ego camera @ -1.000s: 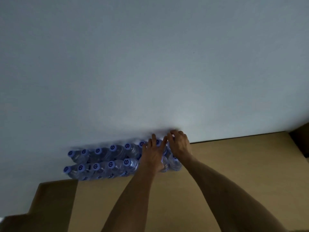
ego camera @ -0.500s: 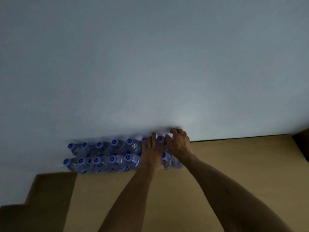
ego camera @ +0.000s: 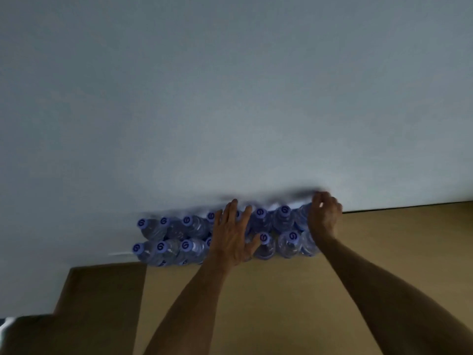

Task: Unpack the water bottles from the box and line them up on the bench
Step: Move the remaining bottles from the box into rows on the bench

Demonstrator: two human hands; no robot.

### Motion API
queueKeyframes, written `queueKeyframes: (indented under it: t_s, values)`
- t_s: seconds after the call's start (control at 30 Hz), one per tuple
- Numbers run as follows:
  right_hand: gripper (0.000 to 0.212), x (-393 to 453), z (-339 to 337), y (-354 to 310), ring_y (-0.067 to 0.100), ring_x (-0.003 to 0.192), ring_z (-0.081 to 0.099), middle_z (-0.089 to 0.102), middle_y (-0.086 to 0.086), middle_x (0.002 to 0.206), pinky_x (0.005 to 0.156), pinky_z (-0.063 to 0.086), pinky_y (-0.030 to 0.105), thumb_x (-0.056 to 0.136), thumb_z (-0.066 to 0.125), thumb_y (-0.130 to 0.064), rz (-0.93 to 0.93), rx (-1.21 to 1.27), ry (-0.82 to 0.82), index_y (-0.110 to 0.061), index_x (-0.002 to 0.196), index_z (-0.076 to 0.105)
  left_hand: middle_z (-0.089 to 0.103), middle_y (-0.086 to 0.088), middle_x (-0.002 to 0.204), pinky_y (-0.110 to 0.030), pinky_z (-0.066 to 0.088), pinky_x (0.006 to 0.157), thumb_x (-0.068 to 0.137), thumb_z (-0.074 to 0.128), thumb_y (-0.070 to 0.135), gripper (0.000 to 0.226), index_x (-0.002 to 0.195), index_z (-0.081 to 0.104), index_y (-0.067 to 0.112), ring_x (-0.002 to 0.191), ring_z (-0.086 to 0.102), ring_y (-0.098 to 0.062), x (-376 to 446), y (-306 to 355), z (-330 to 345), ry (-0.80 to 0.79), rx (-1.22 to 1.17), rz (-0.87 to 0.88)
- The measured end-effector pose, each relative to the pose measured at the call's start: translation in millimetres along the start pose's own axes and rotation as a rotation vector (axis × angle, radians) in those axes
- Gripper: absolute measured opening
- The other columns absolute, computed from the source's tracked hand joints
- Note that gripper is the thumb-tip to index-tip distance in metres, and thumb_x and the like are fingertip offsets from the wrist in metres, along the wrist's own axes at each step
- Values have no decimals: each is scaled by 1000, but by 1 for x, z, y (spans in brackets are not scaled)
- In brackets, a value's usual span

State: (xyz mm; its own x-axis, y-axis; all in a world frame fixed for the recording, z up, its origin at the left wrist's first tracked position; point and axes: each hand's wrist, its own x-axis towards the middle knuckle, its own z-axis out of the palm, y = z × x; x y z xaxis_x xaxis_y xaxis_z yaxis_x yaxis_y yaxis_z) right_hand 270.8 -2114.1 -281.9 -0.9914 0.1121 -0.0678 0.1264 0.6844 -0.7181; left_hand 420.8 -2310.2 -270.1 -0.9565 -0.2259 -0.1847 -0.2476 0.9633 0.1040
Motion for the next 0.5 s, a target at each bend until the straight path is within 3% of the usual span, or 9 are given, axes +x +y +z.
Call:
queueKeyframes:
  t_s: [0.1, 0.13, 0.2, 0.27, 0.33, 0.43, 0.5]
  values:
    - [44, 19, -8, 24, 42, 111, 54, 60, 26, 120, 92, 42, 45, 99, 41, -38, 496, 94, -266, -4, 116, 62, 8, -15, 163, -50, 6, 119, 84, 23, 73, 87, 156, 11, 26, 149, 9, -31, -9, -23, 10, -32, 38, -43]
    - [47, 15, -5, 26, 40, 111, 55, 62, 21, 117, 89, 42, 44, 97, 42, -48, 632, 197, -407, -10, 120, 60, 9, -14, 162, -50, 6, 120, 83, 24, 74, 89, 156, 6, 25, 148, 9, -31, -12, -27, 16, -62, 56, -41]
    - [59, 5, 5, 25, 36, 79, 63, 69, 16, 81, 68, 43, 36, 87, 42, -67, 844, 408, -595, -15, 105, 64, 7, -16, 163, -50, 3, 121, 79, 19, 78, 98, 156, -4, 22, 149, 7, -32, -12, -25, 24, -93, 64, -40]
    - [65, 6, 11, 29, 29, 53, 56, 64, 15, 59, 57, 36, 29, 72, 45, -76, 890, 441, -673, -15, 84, 66, 3, -18, 162, -50, -2, 121, 75, 14, 82, 101, 156, -7, 25, 149, 3, -33, -8, -18, 28, -105, 34, -30]
    - [64, 9, 7, 38, 25, 54, 49, 61, 14, 69, 59, 31, 26, 65, 48, -78, 873, 397, -714, -18, 79, 65, 1, -19, 162, -51, -2, 120, 74, 10, 83, 99, 156, -4, 30, 149, 2, -33, -8, -16, 32, -110, 22, -30]
    - [61, 14, 0, 40, 22, 60, 47, 61, 12, 85, 62, 27, 27, 73, 42, -78, 853, 405, -706, -24, 91, 64, 4, -17, 163, -50, 2, 120, 76, 7, 82, 96, 157, -2, 30, 149, 5, -31, -12, -16, 36, -93, 32, -44]
    - [60, 12, -3, 36, 23, 51, 55, 67, 11, 74, 57, 36, 21, 79, 40, -75, 874, 421, -690, -22, 92, 63, 3, -16, 163, -50, 3, 120, 76, 6, 82, 96, 156, -3, 30, 149, 5, -31, -13, -13, 37, -94, 47, -53]
